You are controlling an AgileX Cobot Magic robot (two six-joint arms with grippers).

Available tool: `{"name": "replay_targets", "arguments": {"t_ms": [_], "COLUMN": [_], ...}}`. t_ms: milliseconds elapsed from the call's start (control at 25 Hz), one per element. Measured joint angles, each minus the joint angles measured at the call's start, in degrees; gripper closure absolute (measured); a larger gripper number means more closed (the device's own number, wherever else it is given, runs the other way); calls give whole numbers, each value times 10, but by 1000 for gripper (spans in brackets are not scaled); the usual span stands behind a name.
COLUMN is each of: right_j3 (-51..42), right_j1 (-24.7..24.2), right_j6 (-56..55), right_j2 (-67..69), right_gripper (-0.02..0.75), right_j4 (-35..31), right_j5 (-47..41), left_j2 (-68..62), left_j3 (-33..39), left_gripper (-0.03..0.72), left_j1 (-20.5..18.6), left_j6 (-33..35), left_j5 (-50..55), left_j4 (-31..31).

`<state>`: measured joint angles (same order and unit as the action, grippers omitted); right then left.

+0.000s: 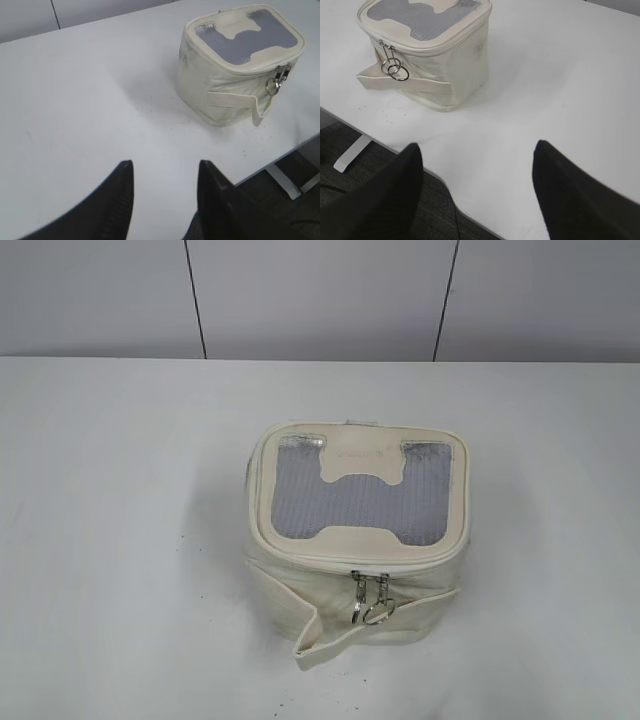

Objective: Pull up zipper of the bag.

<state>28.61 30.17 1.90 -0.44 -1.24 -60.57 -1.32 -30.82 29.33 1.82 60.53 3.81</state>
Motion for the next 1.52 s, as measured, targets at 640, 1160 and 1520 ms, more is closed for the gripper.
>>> {"name": "replay_targets", "arguments": {"t_ms": [640,1160,1520], "right_j3": [0,0,0], "right_j1": [-76,-257,-284], "right_j6": [1,1,1], "right_j2": [0,0,0], "right_gripper": [202,202,203], "right_j4": [0,0,0], "right_j5": [0,1,2], "left_j2": [0,17,17], "left_j3": [1,1,1], "left_gripper": [369,380,380], "left_j1": [-15,-244,-291], "left_j6": [0,0,0], "left_j5": [-2,-2,-2], "left_j4": [0,0,0]}}
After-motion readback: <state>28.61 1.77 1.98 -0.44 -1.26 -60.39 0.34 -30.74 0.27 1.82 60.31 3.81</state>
